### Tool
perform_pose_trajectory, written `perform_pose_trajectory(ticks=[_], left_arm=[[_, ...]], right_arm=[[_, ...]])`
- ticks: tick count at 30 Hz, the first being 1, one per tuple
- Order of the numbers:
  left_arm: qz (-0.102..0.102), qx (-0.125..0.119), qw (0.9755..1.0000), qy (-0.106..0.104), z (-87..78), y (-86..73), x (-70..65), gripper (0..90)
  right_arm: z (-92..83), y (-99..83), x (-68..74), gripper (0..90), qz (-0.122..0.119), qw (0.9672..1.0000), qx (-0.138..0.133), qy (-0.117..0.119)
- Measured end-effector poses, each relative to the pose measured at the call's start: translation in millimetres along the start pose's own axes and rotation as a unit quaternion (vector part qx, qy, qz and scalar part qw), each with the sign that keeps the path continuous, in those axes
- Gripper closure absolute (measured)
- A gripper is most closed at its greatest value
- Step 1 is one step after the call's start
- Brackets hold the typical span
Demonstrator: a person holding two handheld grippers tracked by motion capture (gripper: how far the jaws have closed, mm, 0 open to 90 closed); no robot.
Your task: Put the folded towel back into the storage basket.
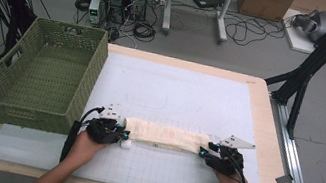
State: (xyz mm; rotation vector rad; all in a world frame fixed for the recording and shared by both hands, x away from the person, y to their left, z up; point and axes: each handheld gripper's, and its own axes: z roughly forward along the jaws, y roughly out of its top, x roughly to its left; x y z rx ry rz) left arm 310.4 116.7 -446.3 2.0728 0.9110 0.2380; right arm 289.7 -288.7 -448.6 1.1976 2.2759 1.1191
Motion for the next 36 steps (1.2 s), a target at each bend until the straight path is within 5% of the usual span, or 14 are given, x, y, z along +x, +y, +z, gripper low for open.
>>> perform_pose_trajectory(ticks=[14,19,36], left_arm=[[-0.001,-0.002,1.0000,0.005,-0.1,0.4,-1.1,78.0],[0.009,-0.028,0.9995,0.009,-5.7,4.0,-1.3,81.3],[0.008,-0.097,0.9952,-0.013,-29.6,18.2,-3.0,82.6]], right_arm=[[0.9,-1.1,3.6,81.3,0.017,0.9994,0.002,0.030],[-3.3,5.5,7.2,82.6,-0.007,0.9997,0.006,0.022],[-22.9,20.2,1.7,82.6,-0.003,0.9986,-0.052,0.005]])
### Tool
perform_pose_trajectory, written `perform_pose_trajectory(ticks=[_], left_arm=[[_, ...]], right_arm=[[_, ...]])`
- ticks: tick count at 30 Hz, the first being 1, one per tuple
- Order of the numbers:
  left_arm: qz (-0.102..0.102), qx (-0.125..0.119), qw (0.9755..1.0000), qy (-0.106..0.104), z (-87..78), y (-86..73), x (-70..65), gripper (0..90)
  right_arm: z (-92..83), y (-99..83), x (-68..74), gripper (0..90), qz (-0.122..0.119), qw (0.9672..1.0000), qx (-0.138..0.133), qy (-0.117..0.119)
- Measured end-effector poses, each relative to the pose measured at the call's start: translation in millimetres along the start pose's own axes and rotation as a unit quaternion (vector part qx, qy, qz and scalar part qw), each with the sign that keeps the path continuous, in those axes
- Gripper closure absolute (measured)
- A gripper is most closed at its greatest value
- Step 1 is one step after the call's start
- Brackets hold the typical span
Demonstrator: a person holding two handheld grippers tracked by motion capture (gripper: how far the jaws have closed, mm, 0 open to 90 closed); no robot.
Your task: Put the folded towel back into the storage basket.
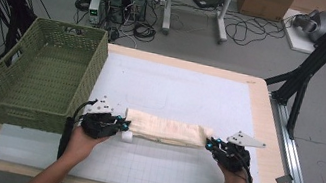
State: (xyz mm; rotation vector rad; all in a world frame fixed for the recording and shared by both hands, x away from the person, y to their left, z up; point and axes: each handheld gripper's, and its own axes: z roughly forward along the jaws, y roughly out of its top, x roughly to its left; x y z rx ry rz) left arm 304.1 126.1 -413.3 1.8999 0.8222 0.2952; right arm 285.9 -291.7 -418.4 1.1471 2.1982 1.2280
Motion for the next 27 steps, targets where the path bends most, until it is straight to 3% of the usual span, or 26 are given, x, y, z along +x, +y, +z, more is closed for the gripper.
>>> perform_pose_trajectory(ticks=[7,19,27], left_arm=[[0.006,-0.027,0.9996,0.009,-11.6,8.9,-1.9,82.6],[0.003,-0.043,0.9990,0.011,-18.9,15.3,-1.6,82.6],[0.012,-0.071,0.9969,0.032,-48.8,32.4,4.6,82.6]], right_arm=[[-4.5,10.0,1.9,82.6,-0.008,0.9997,-0.022,-0.003],[-7.3,21.0,0.9,82.6,-0.008,0.9992,-0.039,-0.002],[-1.8,58.0,5.9,82.6,-0.040,0.9976,-0.056,0.003]])
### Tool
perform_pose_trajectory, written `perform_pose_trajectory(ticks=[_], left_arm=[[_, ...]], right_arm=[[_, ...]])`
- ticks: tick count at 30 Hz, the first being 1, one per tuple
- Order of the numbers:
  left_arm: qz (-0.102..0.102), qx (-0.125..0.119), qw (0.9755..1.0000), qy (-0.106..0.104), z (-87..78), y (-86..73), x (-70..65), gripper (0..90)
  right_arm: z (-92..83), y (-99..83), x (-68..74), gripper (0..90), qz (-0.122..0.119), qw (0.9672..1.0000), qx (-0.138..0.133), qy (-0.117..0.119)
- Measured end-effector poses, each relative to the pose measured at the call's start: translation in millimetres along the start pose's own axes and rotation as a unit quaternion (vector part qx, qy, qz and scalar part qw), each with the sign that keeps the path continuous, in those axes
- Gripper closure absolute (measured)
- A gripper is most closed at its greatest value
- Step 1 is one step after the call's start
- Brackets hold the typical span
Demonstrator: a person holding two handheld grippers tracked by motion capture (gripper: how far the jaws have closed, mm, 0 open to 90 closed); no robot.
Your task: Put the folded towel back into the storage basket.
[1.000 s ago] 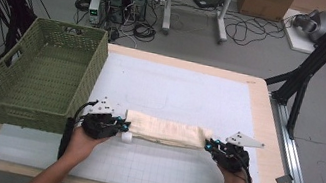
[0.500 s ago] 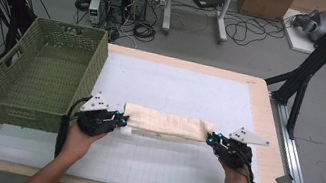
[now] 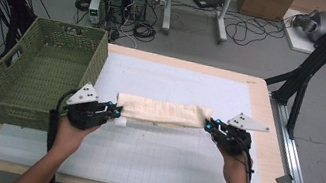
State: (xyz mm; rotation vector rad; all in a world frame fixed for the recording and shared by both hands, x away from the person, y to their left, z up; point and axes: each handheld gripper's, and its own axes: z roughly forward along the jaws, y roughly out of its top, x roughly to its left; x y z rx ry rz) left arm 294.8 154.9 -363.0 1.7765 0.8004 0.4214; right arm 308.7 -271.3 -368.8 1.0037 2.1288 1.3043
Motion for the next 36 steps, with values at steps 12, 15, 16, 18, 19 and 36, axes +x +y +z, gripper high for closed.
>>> perform_pose_trajectory(ticks=[12,15,16,18,19,36], left_arm=[[0.023,-0.037,0.9980,0.046,-56.9,29.4,16.4,82.5],[0.026,-0.043,0.9971,0.057,-69.5,31.5,20.0,82.5],[0.027,-0.046,0.9967,0.061,-74.0,32.2,21.3,82.5],[0.026,-0.053,0.9957,0.071,-82.8,33.2,23.9,82.5],[0.027,-0.057,0.9952,0.076,-88.3,33.5,25.6,82.5],[0.026,-0.082,0.9877,0.131,-145.6,26.6,40.6,82.5]], right_arm=[[45.1,68.7,11.6,82.6,-0.041,0.9984,-0.033,0.023],[59.1,87.0,15.4,82.6,-0.046,0.9977,-0.038,0.032],[64.1,93.5,16.8,82.6,-0.050,0.9974,-0.040,0.034],[74.9,106.6,21.2,82.6,-0.057,0.9969,-0.038,0.038],[80.3,112.9,23.7,82.6,-0.062,0.9965,-0.040,0.039],[160.4,190.6,72.3,82.6,-0.111,0.9907,-0.037,0.069]])
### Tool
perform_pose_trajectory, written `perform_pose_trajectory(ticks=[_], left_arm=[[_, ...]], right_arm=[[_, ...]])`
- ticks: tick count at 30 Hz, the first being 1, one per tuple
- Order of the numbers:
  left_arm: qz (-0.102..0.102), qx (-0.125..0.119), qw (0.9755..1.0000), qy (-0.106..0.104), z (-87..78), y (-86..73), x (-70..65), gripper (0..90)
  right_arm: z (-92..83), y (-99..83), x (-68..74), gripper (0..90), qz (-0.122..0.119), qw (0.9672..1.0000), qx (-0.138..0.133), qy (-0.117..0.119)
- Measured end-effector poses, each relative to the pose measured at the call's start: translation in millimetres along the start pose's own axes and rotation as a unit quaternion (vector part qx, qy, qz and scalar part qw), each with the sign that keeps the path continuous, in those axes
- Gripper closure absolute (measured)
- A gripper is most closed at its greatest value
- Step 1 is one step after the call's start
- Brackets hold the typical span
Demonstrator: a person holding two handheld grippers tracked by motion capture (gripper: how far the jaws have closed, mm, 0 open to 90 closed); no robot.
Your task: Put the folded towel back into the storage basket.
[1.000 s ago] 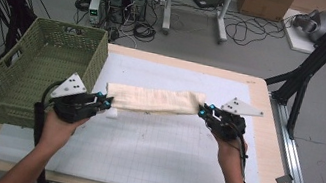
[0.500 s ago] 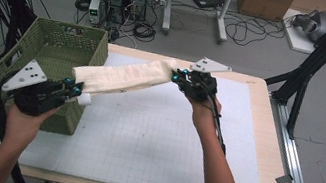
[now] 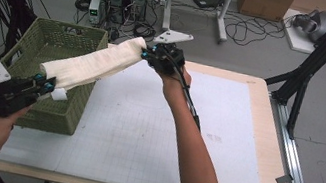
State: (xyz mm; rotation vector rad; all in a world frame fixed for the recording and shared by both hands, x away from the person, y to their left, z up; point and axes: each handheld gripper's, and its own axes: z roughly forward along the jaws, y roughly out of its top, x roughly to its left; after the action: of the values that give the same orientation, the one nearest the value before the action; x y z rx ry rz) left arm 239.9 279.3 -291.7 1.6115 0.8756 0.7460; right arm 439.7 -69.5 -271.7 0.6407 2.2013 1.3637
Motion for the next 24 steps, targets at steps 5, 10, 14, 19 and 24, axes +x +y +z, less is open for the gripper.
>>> perform_pose_trajectory(ticks=[5,10,14,19,24], left_arm=[[-0.002,0.004,0.9999,0.013,-9.3,-5.1,5.7,82.5],[-0.001,0.004,0.9998,0.022,-17.1,-9.1,10.4,82.5],[-0.004,0.003,0.9995,0.031,-23.2,-11.7,16.9,82.5],[-0.008,0.002,0.9989,0.046,-34.9,-15.6,26.2,82.5],[-0.009,0.005,0.9980,0.063,-41.8,-19.8,35.8,82.5]], right_arm=[[24.9,16.3,8.1,82.6,-0.005,0.9999,0.000,0.012],[49.9,32.2,19.9,82.6,-0.012,0.9997,0.002,0.021],[67.0,44.4,30.6,82.7,-0.021,0.9994,0.002,0.028],[86.8,58.7,41.6,82.7,-0.030,0.9989,0.007,0.036],[108.9,69.4,52.1,82.6,-0.034,0.9985,0.010,0.043]])
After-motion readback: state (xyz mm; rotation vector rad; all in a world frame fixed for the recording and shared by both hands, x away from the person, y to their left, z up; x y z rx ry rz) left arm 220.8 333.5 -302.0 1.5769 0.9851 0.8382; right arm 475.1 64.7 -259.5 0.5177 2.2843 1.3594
